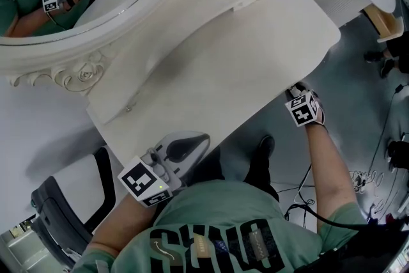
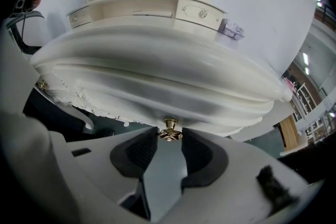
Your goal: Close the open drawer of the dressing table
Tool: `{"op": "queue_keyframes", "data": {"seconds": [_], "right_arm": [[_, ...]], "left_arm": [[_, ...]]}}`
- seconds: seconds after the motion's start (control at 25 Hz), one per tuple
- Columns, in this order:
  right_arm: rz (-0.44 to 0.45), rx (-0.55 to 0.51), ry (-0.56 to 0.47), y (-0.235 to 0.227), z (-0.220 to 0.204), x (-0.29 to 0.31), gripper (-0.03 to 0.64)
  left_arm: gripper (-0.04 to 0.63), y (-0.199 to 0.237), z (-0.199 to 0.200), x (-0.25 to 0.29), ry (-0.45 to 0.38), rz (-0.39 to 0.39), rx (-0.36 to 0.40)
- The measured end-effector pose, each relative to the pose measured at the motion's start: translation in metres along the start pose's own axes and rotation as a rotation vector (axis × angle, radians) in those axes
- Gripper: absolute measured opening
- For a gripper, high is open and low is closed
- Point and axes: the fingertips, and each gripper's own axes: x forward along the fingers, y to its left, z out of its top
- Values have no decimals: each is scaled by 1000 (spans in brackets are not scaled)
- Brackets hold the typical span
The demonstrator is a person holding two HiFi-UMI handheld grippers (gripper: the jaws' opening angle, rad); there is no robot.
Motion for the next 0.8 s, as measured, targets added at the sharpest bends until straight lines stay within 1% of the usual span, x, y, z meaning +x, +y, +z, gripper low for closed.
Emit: {"op": "queue_keyframes", "data": {"seconds": [0.8], "right_arm": [[-19, 10, -3, -3, 16, 8, 149]], "left_arm": [[-2, 10, -5, -20, -20, 21, -18]]}}
